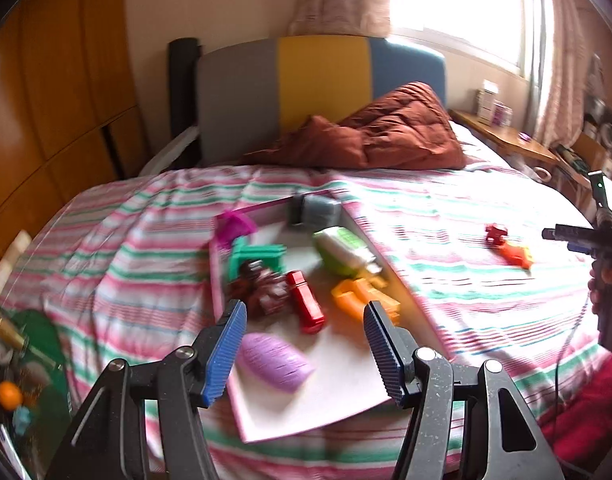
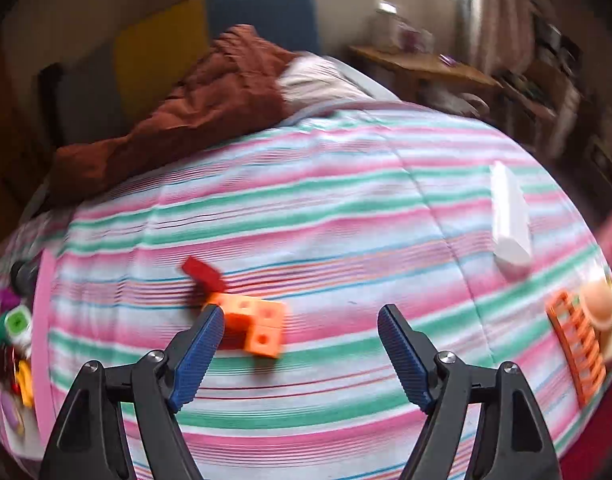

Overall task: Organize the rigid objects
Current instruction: 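Move both grippers from the tray back toward the red and orange blocks, then grasp the red block with the left gripper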

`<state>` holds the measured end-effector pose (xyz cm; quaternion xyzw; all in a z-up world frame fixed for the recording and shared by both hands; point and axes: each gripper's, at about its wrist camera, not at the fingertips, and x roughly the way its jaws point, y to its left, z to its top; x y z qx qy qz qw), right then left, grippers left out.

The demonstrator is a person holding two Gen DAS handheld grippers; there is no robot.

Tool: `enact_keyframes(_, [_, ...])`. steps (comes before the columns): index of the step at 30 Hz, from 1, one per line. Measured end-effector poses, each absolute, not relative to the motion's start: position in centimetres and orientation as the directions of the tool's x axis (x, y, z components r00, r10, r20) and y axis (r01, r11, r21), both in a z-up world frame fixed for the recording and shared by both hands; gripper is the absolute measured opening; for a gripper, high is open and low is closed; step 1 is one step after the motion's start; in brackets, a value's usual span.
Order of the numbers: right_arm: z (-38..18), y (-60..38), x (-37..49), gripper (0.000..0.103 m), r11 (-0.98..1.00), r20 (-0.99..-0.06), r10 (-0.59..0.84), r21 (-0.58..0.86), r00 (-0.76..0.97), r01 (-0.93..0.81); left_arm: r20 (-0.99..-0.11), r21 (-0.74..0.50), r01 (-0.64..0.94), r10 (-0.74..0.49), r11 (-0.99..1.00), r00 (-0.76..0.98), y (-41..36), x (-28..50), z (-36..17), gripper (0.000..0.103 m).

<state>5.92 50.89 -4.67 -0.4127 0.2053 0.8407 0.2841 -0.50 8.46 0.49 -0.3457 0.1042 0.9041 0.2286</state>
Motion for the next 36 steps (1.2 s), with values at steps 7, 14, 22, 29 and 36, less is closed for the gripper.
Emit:
enact_keyframes(7, [-5.5, 55.3, 8.9, 0.081, -0.571, -0.828, 0.259, 0.285, -0.498, -0.770, -0.693, 0.015, -0.592, 0.419, -0.806, -0.587, 14.7, -0.2, 0.5, 0.062])
enact_keyframes(14, [-5.7, 55.2, 8.9, 0.081, -0.567, -0.828, 0.227, 0.316, -0.513, -0.760, -0.733, 0.020, -0.682, 0.453, -0.731, -0.508, 21.3, 0.1, -0.5, 0.062])
enact_keyframes(22, [-5.8, 55.5, 8.7, 0.081, -0.561, -0.829, 0.211, 0.331, -0.518, -0.759, -0.777, -0.025, -0.734, 0.475, -0.678, -0.412, 26.0, 0.1, -2.1, 0.062])
enact_keyframes(29, [-5.9, 55.7, 8.5, 0.081, -0.556, -0.829, 0.212, 0.333, -0.517, -0.761, -0.789, -0.005, -0.749, 0.462, -0.663, -0.404, 26.6, 0.7, -3.3, 0.067])
enact_keyframes(36, [-6.3, 56.0, 8.5, 0.081, -0.545, -0.838, 0.214, 0.324, -0.502, -0.773, -0.795, 0.008, -0.735, 0.442, -0.678, -0.416, 26.6, 0.7, -3.9, 0.068])
